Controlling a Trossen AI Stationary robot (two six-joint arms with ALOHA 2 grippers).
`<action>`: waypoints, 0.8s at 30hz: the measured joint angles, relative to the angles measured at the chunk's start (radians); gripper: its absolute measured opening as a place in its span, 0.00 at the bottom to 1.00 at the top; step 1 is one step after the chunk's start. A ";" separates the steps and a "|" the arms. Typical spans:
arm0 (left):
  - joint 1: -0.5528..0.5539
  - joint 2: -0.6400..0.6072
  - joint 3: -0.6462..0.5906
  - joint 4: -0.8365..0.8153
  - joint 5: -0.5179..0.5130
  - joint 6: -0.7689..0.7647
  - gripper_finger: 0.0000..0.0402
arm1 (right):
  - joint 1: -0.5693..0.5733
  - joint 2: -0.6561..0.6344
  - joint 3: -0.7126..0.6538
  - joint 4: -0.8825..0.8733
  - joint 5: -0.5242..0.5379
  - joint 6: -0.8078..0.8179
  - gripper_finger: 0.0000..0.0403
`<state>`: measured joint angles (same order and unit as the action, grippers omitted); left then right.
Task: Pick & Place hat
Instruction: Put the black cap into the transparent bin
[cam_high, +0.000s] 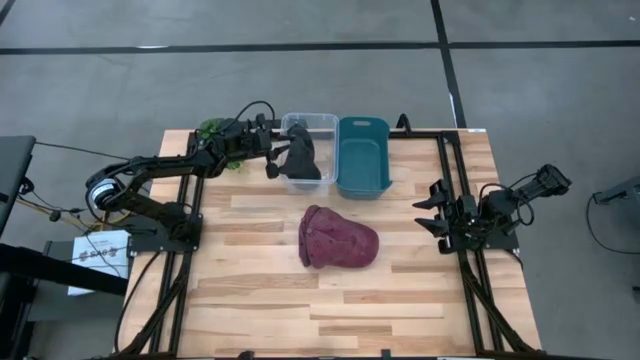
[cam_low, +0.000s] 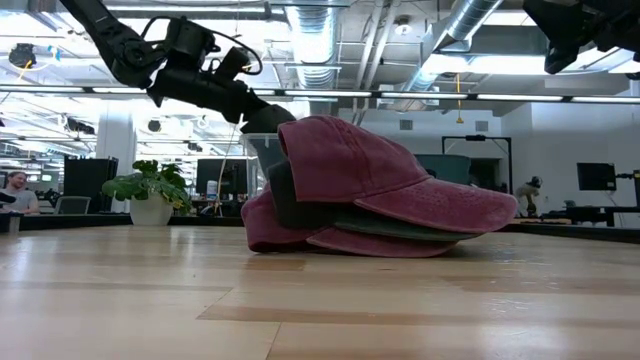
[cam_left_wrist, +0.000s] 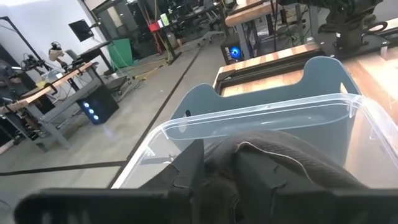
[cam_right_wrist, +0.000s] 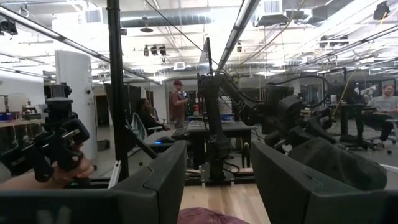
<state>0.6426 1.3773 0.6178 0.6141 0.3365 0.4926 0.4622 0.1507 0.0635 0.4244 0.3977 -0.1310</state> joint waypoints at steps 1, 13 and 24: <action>0.000 0.000 0.000 0.000 -0.003 0.000 0.23 | 0.000 0.000 0.000 0.000 0.000 0.000 0.42; 0.000 0.000 0.000 0.007 -0.109 0.000 0.41 | 0.000 0.000 0.000 -0.003 0.000 0.000 0.42; -0.027 0.000 0.000 0.004 -0.131 -0.003 0.44 | 0.000 0.000 0.000 -0.005 0.000 0.000 0.42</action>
<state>0.6152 1.3773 0.6174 0.6180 0.2052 0.4900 0.4622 0.1505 0.0635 0.4191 0.3977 -0.1310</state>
